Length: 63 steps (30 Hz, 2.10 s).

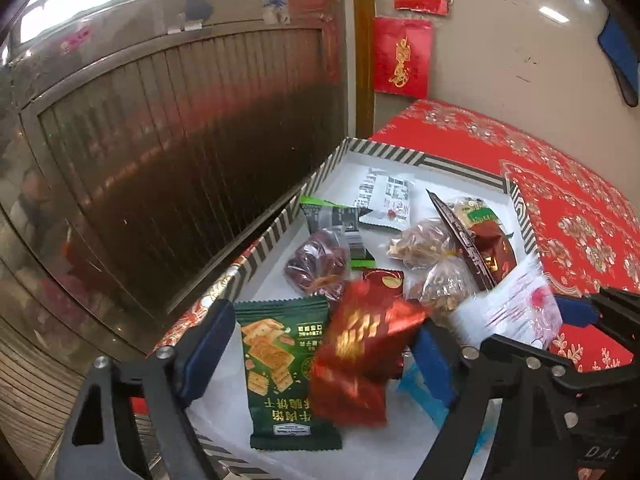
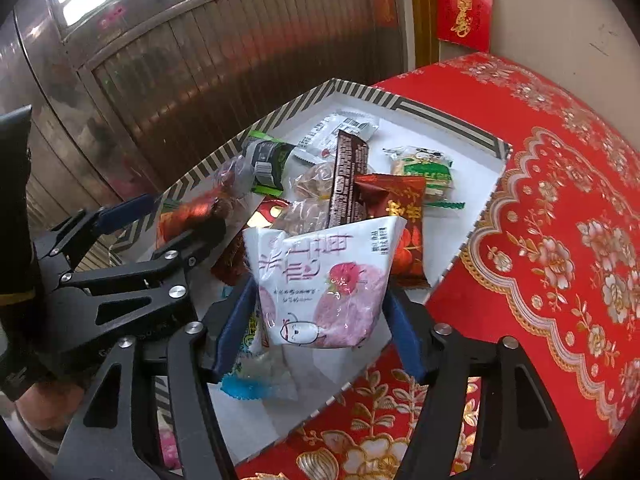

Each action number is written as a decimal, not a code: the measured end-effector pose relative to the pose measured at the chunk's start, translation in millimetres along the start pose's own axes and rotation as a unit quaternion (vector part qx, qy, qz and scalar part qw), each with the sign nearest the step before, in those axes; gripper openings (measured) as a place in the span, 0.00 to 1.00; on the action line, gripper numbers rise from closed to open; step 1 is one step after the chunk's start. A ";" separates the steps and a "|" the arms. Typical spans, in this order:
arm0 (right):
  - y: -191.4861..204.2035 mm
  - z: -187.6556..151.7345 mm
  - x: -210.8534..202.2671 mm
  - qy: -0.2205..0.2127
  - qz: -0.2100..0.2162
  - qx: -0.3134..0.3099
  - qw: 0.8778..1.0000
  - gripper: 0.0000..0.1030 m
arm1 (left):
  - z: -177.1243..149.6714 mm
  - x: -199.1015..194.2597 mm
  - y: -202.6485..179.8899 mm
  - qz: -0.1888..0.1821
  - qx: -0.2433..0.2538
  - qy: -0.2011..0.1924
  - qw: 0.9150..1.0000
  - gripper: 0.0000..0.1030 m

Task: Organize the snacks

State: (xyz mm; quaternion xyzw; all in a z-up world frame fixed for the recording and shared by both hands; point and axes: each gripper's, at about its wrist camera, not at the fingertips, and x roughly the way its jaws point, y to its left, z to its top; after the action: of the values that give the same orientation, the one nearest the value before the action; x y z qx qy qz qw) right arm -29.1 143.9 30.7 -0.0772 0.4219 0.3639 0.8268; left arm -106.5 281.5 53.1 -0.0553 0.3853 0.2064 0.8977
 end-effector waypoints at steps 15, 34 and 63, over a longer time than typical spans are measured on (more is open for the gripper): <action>-4.9 -19.3 -55.9 -0.087 -0.038 0.005 0.995 0.64 | -3.0 -40.5 -4.2 0.017 -0.024 -0.057 0.998 0.99; -9.7 -53.8 -82.7 -0.173 -0.110 0.034 0.978 0.68 | -15.2 -77.8 -34.3 0.011 -0.016 -0.091 0.996 1.00; -5.9 -60.0 -94.4 -0.185 -0.113 0.035 0.976 0.69 | -23.4 -82.6 -27.0 -0.004 -0.023 -0.089 0.996 1.00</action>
State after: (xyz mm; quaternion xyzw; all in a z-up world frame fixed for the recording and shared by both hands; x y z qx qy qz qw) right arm -99.5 62.9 62.9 -0.0270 0.2623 0.2611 0.9286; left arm -162.1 223.8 94.2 -0.0584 0.2988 0.2158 0.9277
